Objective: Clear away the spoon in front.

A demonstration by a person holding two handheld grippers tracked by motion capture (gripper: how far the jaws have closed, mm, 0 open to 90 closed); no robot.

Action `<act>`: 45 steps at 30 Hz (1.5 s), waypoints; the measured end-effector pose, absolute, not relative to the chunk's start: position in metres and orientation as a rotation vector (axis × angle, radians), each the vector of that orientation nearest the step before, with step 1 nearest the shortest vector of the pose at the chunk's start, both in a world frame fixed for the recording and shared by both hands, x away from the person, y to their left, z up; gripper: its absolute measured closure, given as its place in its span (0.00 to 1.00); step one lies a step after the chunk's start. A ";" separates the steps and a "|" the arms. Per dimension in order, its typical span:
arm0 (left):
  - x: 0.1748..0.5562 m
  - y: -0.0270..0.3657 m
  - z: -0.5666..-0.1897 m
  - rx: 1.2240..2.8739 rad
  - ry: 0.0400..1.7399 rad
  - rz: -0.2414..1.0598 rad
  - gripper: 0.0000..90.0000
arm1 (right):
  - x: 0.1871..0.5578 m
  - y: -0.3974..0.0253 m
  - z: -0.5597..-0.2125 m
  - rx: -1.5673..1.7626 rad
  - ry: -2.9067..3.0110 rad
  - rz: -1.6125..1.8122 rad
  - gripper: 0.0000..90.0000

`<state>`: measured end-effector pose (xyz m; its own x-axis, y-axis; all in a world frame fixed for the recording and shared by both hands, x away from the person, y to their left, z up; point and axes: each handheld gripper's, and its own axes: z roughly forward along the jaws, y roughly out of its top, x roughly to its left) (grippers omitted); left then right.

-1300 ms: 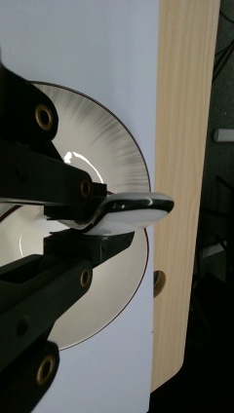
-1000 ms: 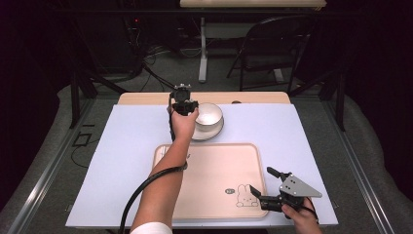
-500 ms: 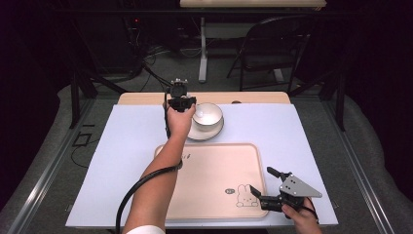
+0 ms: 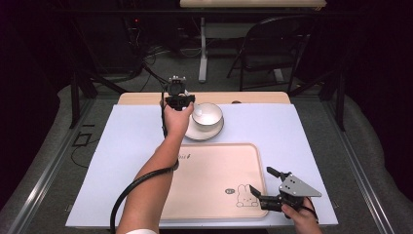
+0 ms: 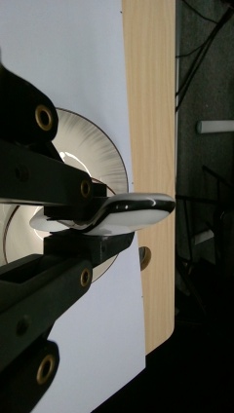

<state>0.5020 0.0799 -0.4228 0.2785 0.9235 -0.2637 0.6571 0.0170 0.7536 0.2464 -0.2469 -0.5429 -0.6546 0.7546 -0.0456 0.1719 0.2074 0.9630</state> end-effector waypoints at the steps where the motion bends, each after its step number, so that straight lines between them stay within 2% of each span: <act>1: 0.501 0.080 -0.421 1.715 1.453 0.402 0.94 | 0.246 -0.247 -0.543 0.857 1.967 1.466 0.16; 24: 0.484 0.087 -0.394 1.733 1.393 0.392 0.94 | 0.247 -0.248 -0.543 0.853 1.964 1.467 0.16; 45: 0.448 0.102 -0.367 1.800 1.292 0.391 0.94 | 0.247 -0.247 -0.543 0.852 1.969 1.454 0.16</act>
